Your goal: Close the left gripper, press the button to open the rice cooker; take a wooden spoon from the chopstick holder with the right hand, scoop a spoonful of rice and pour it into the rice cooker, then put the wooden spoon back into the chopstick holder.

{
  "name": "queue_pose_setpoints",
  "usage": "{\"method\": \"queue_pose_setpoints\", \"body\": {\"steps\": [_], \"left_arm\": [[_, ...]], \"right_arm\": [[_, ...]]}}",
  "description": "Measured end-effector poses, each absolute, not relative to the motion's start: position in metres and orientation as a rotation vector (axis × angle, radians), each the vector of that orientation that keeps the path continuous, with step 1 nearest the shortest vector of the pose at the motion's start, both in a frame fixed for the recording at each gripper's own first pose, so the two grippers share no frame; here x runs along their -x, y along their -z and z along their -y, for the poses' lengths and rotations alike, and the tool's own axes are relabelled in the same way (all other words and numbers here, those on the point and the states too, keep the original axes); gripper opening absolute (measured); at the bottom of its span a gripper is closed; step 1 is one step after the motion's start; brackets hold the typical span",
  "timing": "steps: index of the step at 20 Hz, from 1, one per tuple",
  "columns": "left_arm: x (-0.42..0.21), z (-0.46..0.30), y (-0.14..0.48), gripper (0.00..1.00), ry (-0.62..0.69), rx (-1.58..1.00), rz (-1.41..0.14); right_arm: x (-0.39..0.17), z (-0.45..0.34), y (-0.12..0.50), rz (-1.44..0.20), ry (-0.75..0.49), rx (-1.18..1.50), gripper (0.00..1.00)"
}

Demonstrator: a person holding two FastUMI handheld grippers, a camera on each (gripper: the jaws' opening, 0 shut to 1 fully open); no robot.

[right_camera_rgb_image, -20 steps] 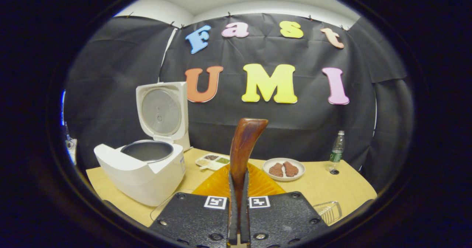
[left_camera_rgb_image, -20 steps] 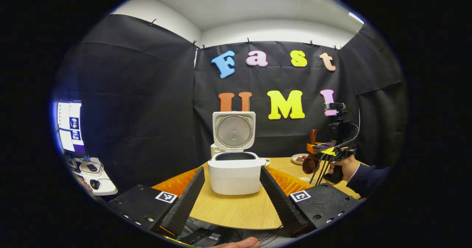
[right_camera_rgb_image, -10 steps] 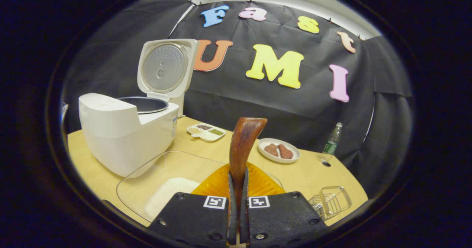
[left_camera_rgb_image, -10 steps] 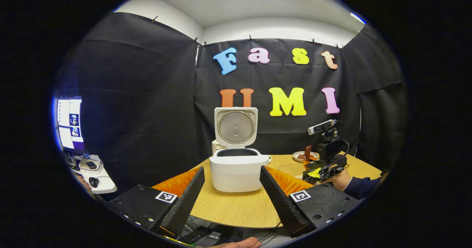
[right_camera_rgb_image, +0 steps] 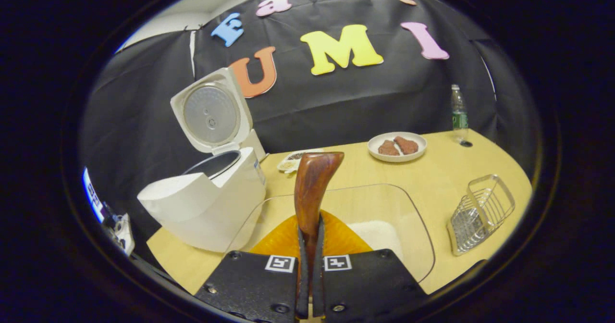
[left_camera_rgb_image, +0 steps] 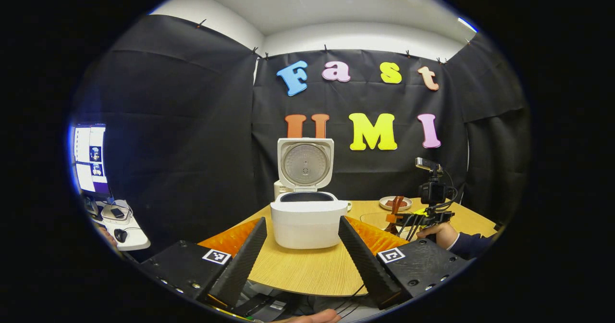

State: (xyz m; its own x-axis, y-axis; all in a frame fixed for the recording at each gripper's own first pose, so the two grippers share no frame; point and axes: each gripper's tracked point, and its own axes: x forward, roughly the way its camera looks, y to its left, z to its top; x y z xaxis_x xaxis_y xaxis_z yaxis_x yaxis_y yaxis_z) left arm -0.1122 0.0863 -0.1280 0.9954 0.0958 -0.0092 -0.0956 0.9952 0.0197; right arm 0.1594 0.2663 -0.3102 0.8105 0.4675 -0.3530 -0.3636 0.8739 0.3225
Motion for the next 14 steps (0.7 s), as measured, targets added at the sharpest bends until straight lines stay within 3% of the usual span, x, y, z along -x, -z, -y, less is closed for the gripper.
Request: {"method": "queue_pose_setpoints", "body": {"steps": [14], "left_arm": [[0.106,-0.084,0.128,0.95,-0.099,-0.027,-0.014]], "right_arm": [[-0.177,-0.219,0.277,-0.450,-0.447,-0.816,0.08]]}}
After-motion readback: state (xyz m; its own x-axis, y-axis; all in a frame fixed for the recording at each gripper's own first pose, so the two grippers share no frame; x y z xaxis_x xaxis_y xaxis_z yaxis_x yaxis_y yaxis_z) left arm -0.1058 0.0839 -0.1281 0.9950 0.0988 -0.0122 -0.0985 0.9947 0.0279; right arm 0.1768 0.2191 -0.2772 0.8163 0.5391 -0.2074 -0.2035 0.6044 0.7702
